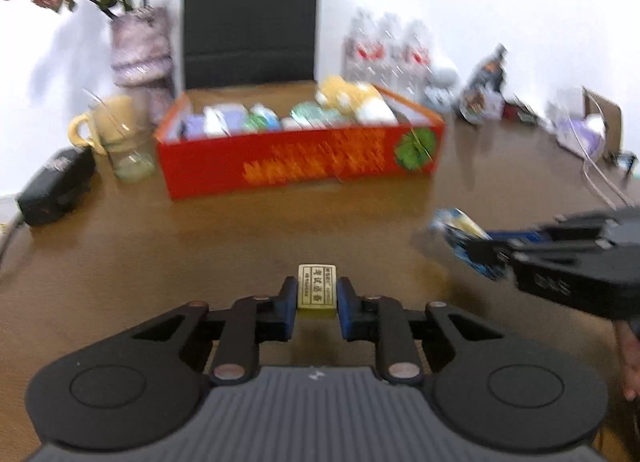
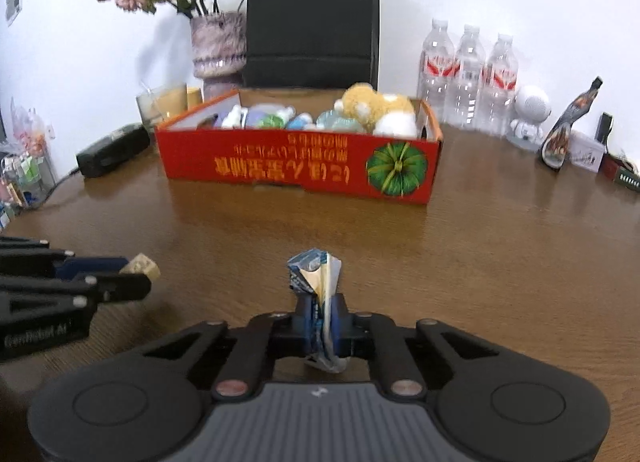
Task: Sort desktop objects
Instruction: 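Lower the soap bar and blue packet into the red box and open both tools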
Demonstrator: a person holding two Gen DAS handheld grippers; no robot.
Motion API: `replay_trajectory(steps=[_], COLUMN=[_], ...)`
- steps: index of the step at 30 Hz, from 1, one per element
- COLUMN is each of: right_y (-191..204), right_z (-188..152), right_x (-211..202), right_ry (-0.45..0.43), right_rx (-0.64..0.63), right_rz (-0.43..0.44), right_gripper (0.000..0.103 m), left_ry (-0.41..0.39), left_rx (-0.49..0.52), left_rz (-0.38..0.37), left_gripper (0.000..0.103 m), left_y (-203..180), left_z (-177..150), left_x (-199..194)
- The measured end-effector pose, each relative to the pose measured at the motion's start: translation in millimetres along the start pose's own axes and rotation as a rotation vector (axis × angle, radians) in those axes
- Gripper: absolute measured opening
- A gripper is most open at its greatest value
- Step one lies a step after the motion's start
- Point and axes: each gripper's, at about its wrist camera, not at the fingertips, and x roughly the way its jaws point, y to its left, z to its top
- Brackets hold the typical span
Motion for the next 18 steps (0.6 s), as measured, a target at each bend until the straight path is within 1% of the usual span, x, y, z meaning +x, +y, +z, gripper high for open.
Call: replay_trajectory(steps=[1, 5, 7, 9, 11, 13, 15, 18], right_y=[-1, -8, -15, -23, -31, -35, -36, -29], right_z=[6, 45, 74, 104, 138, 172, 196, 221], right_x=[-5, -11, -3, 12, 39, 76, 113, 162], right_ry=[-0.020, -0.098, -0.132, -0.144, -0.135, -0.099, -0.055, -0.005], right_rx=[-0.002, -0.005, 0.011, 0.042, 0.093, 0.155, 0.205, 0.217], right_rz=[0.000, -0.004, -0.009, 0.008, 0.040, 0.064, 0.075, 0.049], right_gripper=[0.008, 0.008, 0.008, 0.008, 0.008, 0.008, 0.008, 0.008], left_ry=[-0.012, -0.012, -0.012, -0.011, -0.002, 0.018, 0.039, 0.077], left_rx=[-0.010, -0.052, -0.074, -0.095, -0.112, -0.124, -0.136, -0.140], left_rz=[0.010, 0.023, 0.029, 0.036, 0.046, 0.061, 0.075, 0.079], left_gripper=[0.021, 0.021, 0.021, 0.021, 0.021, 0.021, 0.021, 0.021], left_y=[5, 31, 44, 57, 66, 71, 76, 82], left_z=[8, 66, 95, 124, 149, 165, 178, 188], left_x=[-1, 31, 48, 64, 86, 113, 137, 167])
